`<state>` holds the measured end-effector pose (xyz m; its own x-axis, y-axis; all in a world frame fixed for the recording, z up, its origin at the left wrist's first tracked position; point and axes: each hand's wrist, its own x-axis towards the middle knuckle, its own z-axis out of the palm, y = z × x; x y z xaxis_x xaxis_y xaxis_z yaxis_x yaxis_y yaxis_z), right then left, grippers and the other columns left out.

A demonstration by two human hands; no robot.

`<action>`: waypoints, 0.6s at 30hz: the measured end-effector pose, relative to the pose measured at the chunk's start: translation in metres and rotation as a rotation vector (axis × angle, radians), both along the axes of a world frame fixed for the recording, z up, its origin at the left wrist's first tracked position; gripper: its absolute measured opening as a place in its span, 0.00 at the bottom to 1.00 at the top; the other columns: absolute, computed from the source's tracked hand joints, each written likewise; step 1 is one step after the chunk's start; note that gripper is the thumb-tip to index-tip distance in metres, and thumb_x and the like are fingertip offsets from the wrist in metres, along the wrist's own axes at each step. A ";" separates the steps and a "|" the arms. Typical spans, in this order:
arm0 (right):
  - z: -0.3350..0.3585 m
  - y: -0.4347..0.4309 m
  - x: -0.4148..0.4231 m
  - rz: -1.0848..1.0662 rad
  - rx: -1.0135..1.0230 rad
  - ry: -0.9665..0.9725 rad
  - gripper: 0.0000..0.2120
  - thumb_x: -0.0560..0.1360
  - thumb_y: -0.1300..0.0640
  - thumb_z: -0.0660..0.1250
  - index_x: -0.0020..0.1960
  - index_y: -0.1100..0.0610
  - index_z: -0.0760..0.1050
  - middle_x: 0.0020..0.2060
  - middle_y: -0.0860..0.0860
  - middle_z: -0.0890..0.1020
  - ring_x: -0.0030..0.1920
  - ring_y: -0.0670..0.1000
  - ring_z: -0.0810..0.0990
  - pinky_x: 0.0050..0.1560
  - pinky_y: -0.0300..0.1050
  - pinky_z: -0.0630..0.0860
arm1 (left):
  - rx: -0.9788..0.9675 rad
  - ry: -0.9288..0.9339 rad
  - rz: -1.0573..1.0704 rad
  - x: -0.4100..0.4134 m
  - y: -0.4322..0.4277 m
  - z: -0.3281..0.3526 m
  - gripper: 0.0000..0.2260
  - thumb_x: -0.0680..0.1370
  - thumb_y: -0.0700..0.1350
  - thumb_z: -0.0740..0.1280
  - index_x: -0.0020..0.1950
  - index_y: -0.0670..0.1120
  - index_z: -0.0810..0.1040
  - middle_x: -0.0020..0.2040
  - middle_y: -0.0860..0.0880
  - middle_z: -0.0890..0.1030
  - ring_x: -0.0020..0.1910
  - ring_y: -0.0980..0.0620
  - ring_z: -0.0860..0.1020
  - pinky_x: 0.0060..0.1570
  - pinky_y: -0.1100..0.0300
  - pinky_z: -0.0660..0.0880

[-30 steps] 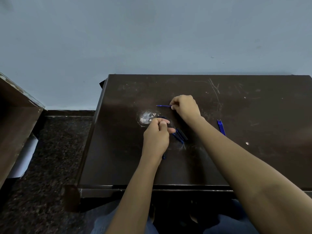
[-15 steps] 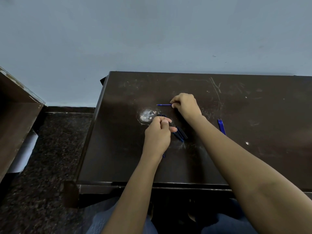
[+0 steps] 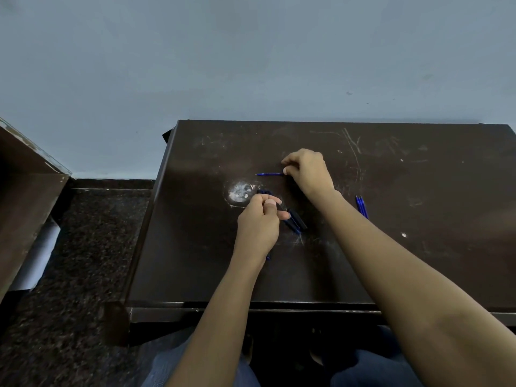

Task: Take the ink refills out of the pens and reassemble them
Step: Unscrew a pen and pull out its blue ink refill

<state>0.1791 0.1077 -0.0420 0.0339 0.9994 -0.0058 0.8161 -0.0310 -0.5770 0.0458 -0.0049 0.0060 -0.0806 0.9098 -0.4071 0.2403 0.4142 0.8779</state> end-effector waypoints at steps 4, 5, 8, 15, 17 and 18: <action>0.024 -0.015 0.023 -0.315 0.067 0.105 0.11 0.73 0.60 0.67 0.55 0.54 0.80 0.52 0.55 0.83 0.52 0.57 0.81 0.57 0.52 0.77 | -0.005 -0.018 -0.012 0.001 0.000 0.000 0.11 0.82 0.44 0.53 0.52 0.50 0.75 0.38 0.53 0.82 0.30 0.56 0.69 0.32 0.62 0.68; 0.029 -0.022 0.035 -0.388 0.016 0.090 0.12 0.73 0.60 0.67 0.55 0.54 0.79 0.52 0.56 0.83 0.53 0.58 0.81 0.58 0.51 0.77 | -0.004 -0.022 -0.017 0.003 -0.001 0.000 0.11 0.82 0.44 0.53 0.51 0.50 0.75 0.37 0.53 0.82 0.29 0.56 0.68 0.31 0.62 0.68; 0.036 -0.051 0.073 -0.529 -0.249 -0.036 0.13 0.72 0.60 0.67 0.56 0.60 0.79 0.54 0.61 0.81 0.54 0.64 0.80 0.55 0.54 0.78 | -0.002 -0.015 -0.037 0.004 -0.004 0.001 0.10 0.82 0.42 0.53 0.51 0.51 0.74 0.39 0.54 0.82 0.28 0.56 0.68 0.31 0.63 0.67; 0.026 -0.112 0.097 -0.625 -0.421 -0.003 0.14 0.69 0.53 0.71 0.38 0.65 0.73 0.40 0.61 0.79 0.36 0.58 0.77 0.34 0.43 0.71 | 0.003 -0.024 -0.067 0.003 -0.003 0.003 0.10 0.82 0.43 0.53 0.54 0.49 0.74 0.43 0.53 0.82 0.34 0.58 0.73 0.34 0.63 0.68; 0.025 -0.110 0.094 -0.631 -0.423 -0.002 0.14 0.70 0.54 0.72 0.37 0.62 0.70 0.42 0.61 0.78 0.40 0.60 0.78 0.37 0.46 0.71 | 0.011 -0.036 -0.083 0.005 -0.004 0.002 0.11 0.83 0.44 0.54 0.54 0.48 0.75 0.44 0.53 0.83 0.35 0.58 0.73 0.35 0.64 0.68; 0.025 -0.108 0.092 -0.621 -0.442 -0.013 0.15 0.70 0.55 0.72 0.36 0.61 0.68 0.43 0.60 0.77 0.42 0.61 0.78 0.39 0.48 0.72 | 0.016 -0.037 -0.095 0.006 -0.004 0.002 0.11 0.83 0.44 0.54 0.53 0.48 0.76 0.44 0.53 0.83 0.36 0.59 0.73 0.35 0.65 0.68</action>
<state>0.2711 -0.0008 -0.0167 0.5918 0.7015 -0.3970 0.5801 -0.7126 -0.3945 0.0514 -0.0092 0.0077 0.0209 0.9191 -0.3935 0.2452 0.3769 0.8932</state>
